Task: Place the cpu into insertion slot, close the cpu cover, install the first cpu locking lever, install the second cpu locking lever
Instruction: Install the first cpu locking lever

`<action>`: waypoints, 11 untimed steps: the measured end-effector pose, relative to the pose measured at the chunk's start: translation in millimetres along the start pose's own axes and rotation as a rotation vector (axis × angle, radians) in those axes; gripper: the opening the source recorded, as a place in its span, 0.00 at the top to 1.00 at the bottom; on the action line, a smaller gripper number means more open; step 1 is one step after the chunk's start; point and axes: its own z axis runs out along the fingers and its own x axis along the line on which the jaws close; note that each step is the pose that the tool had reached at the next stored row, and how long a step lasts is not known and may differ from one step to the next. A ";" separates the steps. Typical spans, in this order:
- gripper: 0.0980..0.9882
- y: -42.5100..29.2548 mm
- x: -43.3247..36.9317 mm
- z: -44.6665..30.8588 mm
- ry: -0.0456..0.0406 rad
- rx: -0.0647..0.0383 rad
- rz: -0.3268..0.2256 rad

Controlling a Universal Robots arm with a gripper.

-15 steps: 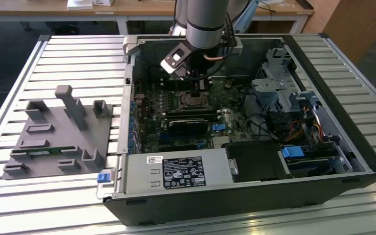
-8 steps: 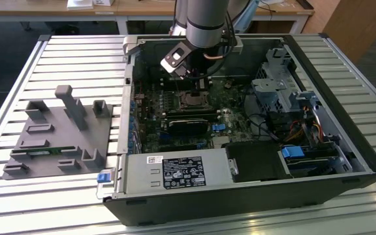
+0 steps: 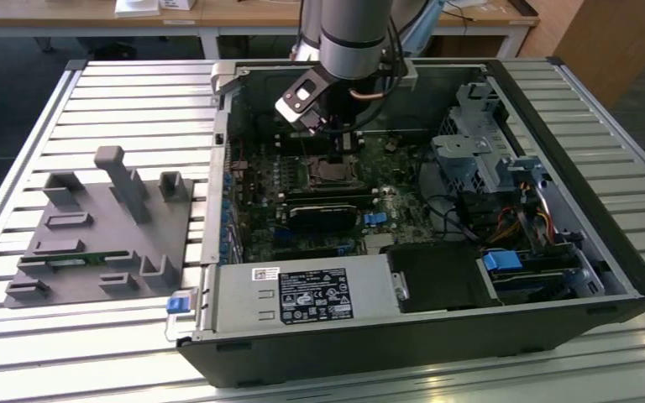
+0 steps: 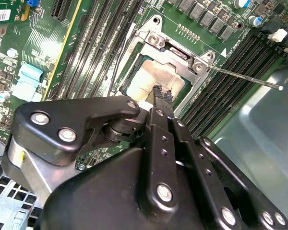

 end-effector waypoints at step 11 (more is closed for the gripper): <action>0.99 -0.1 0.2 -5.4 0.0001 0.000 0.000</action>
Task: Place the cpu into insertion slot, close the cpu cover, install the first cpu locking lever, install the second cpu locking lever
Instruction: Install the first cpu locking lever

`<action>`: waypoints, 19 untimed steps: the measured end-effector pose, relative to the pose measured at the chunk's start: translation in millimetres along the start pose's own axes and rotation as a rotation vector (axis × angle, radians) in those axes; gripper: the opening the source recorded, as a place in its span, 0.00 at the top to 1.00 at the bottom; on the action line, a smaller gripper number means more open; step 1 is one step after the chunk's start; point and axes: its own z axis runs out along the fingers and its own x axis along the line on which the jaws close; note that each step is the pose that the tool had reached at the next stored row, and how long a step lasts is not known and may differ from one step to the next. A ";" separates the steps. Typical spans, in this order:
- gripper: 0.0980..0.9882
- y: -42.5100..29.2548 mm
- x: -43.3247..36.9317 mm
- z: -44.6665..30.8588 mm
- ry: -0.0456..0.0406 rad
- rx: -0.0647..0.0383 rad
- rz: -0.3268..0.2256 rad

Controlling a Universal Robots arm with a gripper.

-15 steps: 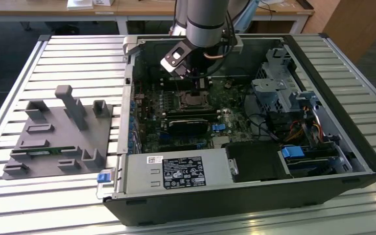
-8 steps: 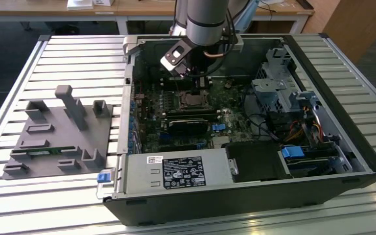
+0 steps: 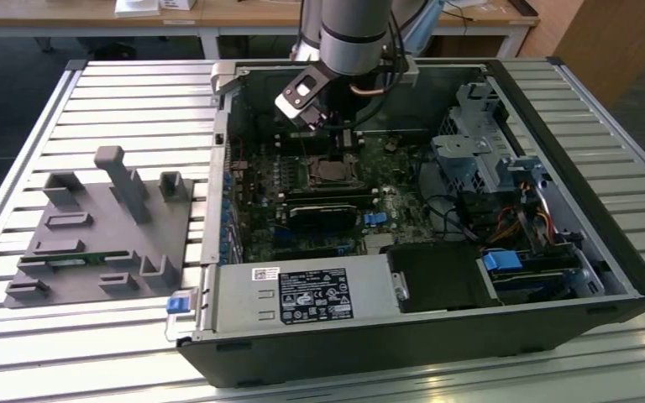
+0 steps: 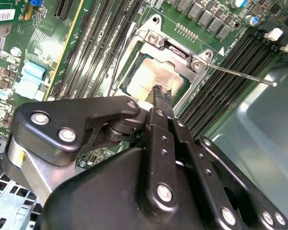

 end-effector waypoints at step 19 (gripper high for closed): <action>0.99 -0.2 0.6 -17.1 0.0001 0.000 0.000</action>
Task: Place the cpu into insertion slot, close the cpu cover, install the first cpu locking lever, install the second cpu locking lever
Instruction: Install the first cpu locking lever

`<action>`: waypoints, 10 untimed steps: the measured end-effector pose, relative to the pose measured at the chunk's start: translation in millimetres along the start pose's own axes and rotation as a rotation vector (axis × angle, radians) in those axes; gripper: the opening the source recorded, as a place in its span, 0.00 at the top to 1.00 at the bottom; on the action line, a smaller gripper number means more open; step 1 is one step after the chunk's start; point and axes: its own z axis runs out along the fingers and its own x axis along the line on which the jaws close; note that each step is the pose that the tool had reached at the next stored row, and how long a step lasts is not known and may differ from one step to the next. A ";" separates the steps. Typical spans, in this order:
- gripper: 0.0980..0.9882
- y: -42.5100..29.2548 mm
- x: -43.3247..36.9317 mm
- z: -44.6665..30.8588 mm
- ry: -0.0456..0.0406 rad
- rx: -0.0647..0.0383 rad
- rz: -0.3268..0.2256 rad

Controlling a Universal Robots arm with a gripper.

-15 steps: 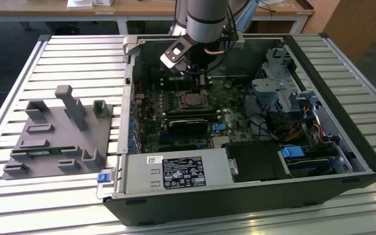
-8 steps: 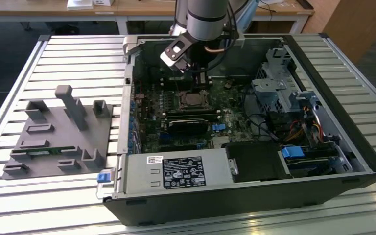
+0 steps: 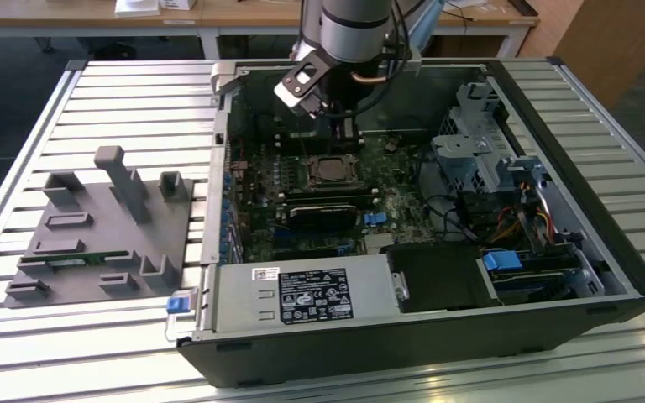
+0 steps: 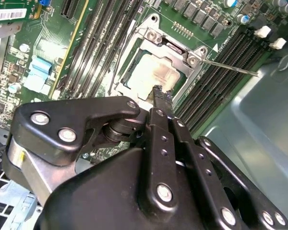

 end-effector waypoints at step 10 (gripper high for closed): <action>0.99 -0.1 0.2 -6.3 -0.0012 0.003 -0.086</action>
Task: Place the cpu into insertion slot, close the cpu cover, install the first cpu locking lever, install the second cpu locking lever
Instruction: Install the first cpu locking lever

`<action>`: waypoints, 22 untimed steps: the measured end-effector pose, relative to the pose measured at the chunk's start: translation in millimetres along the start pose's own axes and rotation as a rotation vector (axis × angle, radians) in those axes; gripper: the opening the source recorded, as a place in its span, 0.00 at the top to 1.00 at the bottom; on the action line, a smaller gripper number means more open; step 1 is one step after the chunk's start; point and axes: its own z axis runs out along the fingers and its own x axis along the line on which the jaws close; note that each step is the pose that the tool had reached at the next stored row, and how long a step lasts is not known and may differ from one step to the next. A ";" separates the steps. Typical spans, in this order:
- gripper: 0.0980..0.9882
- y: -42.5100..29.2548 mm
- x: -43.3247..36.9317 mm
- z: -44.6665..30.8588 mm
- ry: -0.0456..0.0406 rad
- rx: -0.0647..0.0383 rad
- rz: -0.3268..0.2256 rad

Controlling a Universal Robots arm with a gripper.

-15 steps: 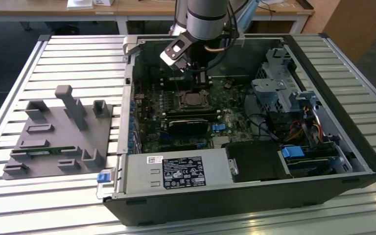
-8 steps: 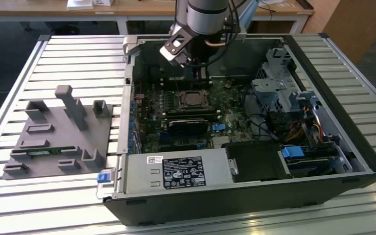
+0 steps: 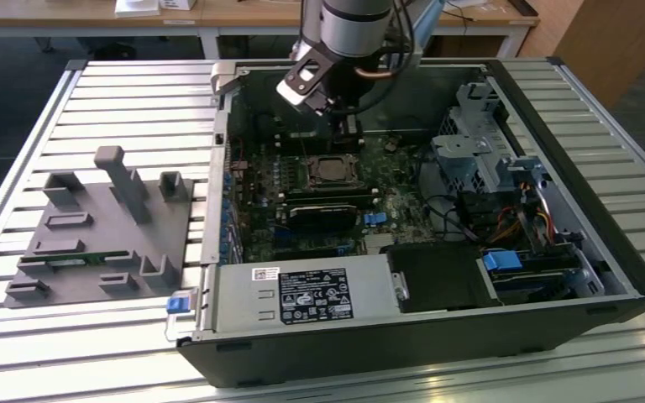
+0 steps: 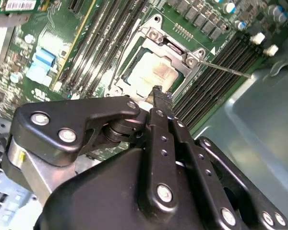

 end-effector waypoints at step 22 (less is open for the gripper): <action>0.99 -0.5 0.0 0.2 -0.0041 0.011 -0.309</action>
